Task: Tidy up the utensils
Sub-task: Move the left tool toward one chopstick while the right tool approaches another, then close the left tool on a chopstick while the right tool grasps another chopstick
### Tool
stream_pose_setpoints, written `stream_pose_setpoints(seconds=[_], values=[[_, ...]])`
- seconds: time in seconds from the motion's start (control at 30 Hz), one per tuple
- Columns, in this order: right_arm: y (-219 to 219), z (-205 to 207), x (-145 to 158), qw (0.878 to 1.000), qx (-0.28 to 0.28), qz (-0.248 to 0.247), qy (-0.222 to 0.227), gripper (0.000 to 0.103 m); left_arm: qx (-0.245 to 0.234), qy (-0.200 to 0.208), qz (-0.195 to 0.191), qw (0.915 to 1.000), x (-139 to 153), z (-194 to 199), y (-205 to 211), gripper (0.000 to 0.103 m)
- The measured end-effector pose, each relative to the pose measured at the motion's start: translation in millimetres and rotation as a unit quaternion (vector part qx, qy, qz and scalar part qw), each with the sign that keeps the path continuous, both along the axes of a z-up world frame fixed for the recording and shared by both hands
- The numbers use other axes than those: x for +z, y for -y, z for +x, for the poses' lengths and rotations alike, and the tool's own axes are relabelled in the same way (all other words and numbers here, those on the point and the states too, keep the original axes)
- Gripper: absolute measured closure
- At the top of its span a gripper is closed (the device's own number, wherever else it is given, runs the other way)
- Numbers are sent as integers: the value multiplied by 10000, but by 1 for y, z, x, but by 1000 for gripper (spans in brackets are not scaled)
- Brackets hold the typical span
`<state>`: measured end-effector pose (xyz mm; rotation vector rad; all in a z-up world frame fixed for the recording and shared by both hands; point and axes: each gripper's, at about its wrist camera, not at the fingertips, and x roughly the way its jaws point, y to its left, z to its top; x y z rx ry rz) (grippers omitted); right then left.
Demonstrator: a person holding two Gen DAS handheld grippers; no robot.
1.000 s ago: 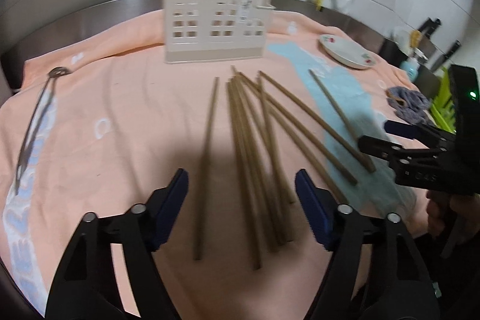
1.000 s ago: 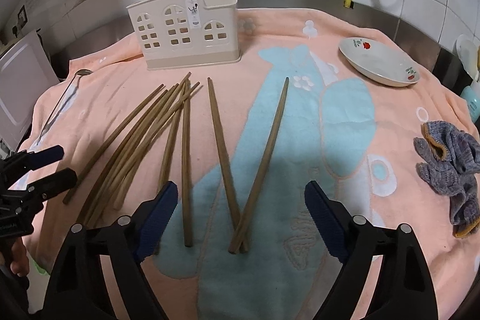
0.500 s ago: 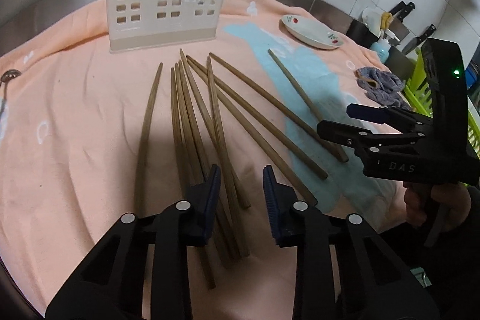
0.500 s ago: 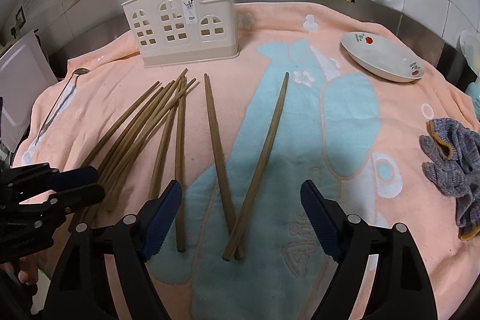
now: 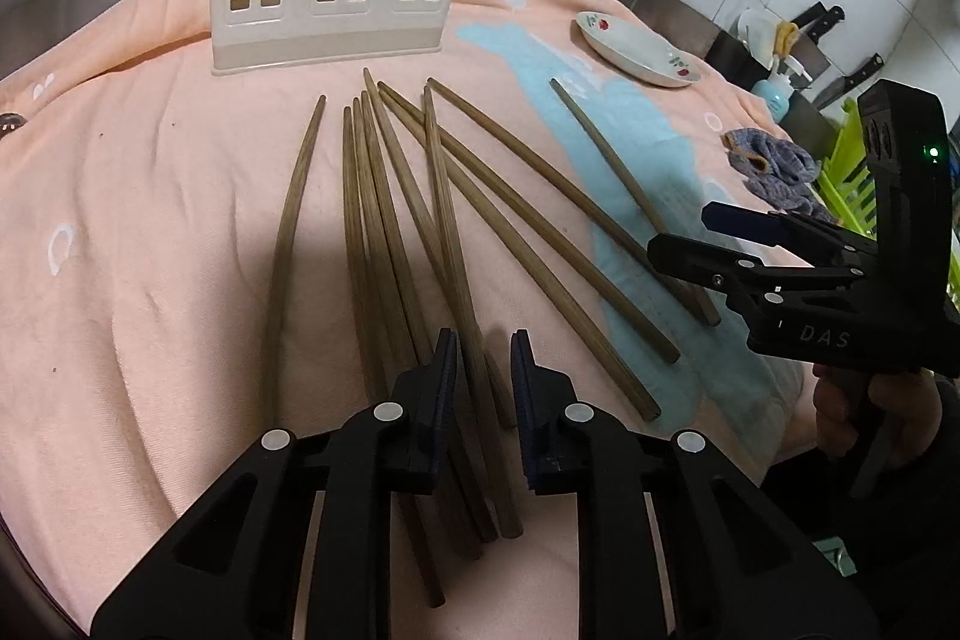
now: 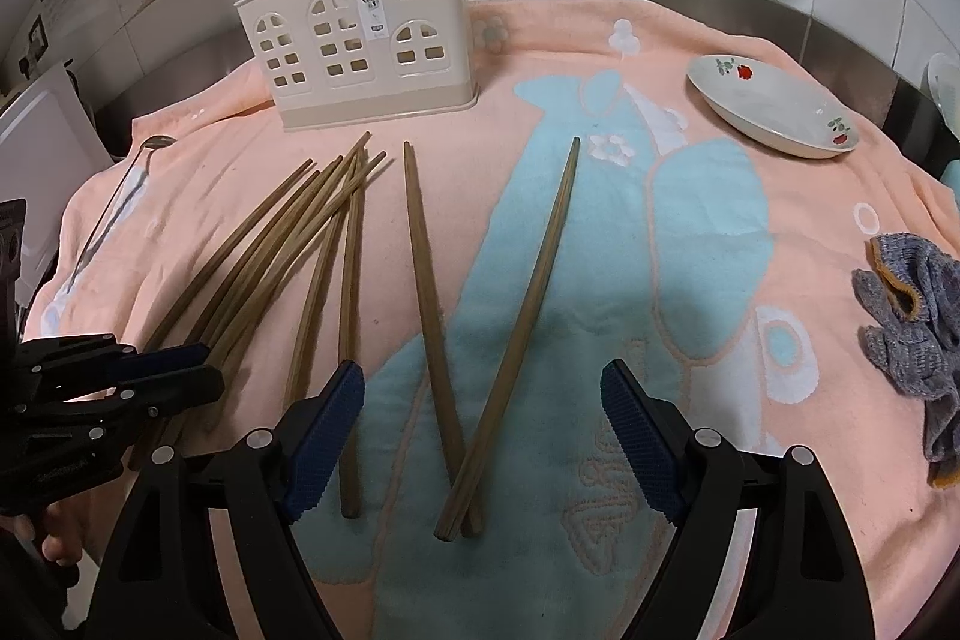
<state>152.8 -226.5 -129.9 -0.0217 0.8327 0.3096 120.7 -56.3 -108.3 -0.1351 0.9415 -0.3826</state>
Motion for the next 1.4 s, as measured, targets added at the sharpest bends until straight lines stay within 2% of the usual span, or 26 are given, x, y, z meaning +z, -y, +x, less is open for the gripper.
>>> stream_pose_setpoints(seconds=[0.13,0.3,0.63,0.8,1.07,1.1,1.27,1.4], values=[[-1,2,-2,10000,10,-1,-26,25,19,-56,-69,10000,-4,2,-2,93],[0,4,-4,10000,5,39,-69,31,78,38,1,10000,1,0,-1,97],[3,5,-7,9998,-13,175,-138,50,230,390,302,9985,23,-5,-5,97],[2,7,-10,9995,6,254,-189,65,338,654,321,9968,42,-5,-12,97],[6,8,-10,9989,-198,382,-160,75,396,854,309,9951,56,-1,-20,97],[6,8,-10,9989,-219,397,-149,79,393,873,295,9950,58,1,-21,97],[14,5,-2,9980,-370,506,-18,82,397,932,295,9944,61,3,-23,97],[10,8,-9,9983,-304,462,-171,83,430,949,284,9942,62,5,-26,97]])
